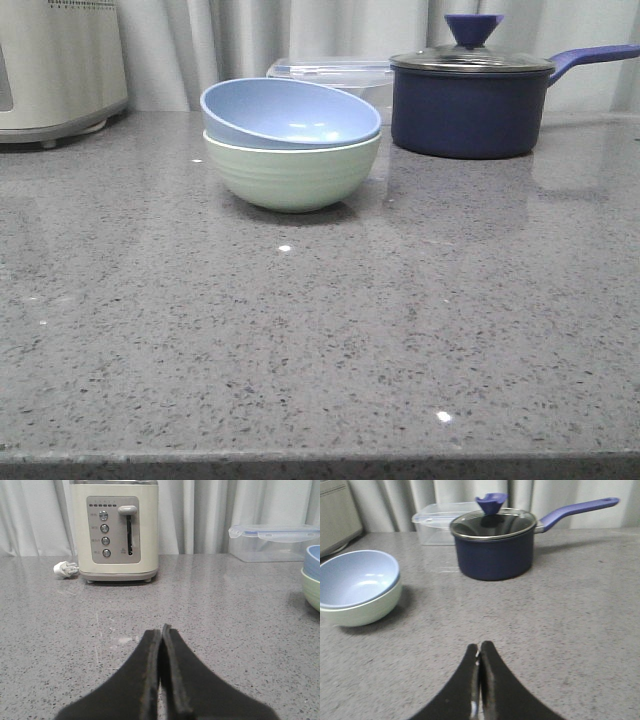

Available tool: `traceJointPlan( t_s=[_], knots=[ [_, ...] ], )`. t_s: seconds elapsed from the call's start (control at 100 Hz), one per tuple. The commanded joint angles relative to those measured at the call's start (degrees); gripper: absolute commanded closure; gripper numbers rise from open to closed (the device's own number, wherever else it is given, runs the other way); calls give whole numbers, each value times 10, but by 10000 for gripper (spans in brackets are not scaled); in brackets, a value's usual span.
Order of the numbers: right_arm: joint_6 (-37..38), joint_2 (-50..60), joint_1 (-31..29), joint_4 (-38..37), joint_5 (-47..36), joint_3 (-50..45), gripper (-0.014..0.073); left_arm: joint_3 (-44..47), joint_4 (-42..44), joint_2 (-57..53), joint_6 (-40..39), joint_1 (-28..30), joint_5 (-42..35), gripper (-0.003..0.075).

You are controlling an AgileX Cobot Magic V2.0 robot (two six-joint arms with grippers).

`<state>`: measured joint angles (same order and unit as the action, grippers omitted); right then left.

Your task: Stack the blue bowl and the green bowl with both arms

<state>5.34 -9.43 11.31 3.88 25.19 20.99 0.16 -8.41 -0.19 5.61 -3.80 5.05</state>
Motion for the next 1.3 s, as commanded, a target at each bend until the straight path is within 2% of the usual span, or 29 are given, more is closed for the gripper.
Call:
traceJointPlan(
  t_s=[0.0,0.28,0.62,0.74,1.29],
  knots=[
    [-4,-7,-34,-2,-72,1,643,23,-5,-21,-5,1,-45,741],
    [-4,-5,-133,-2,-210,-82,643,23,-5,-21,-5,1,-45,741],
    [-4,73,-148,-2,-356,-228,643,23,-5,-21,-5,1,-45,741],
    [-4,114,-148,-2,-327,-225,643,23,-5,-21,-5,1,-45,741],
    [-4,112,-148,-2,-331,-225,643,23,-5,-20,-5,1,-45,741]
  ],
)
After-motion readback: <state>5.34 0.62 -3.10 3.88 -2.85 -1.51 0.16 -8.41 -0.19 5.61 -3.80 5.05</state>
